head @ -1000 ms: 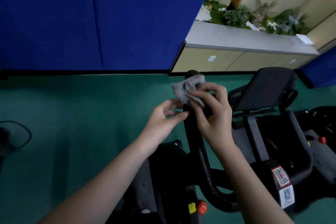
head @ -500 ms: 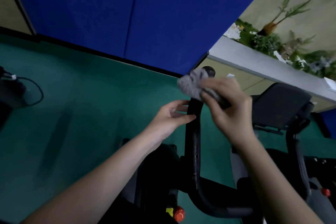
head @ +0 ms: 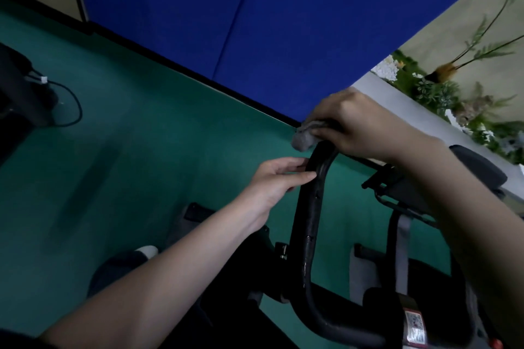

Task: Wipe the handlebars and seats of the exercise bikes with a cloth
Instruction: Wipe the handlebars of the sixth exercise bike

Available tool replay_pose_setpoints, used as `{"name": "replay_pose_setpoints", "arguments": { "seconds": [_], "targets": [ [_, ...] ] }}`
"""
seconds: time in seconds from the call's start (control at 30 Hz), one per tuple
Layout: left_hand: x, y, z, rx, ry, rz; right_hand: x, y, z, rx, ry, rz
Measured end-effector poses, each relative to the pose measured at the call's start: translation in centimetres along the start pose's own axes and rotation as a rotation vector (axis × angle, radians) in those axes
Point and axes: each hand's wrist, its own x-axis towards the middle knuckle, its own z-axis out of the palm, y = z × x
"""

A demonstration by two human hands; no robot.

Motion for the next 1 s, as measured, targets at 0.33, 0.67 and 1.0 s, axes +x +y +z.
{"name": "replay_pose_setpoints", "arguments": {
  "seconds": [0.33,0.67,1.0],
  "targets": [
    [0.2,-0.2,-0.1,0.006,-0.004,0.001,0.4,0.2,-0.3,-0.105,-0.037,0.008],
    [0.3,0.5,-0.1,0.051,-0.019,-0.033,-4.3,-1.7,5.3,0.044,0.531,0.159],
    [0.0,1.7,-0.5,0.111,-0.094,-0.088,-5.6,-8.6,10.9,0.384,1.024,0.7]
  ]
}}
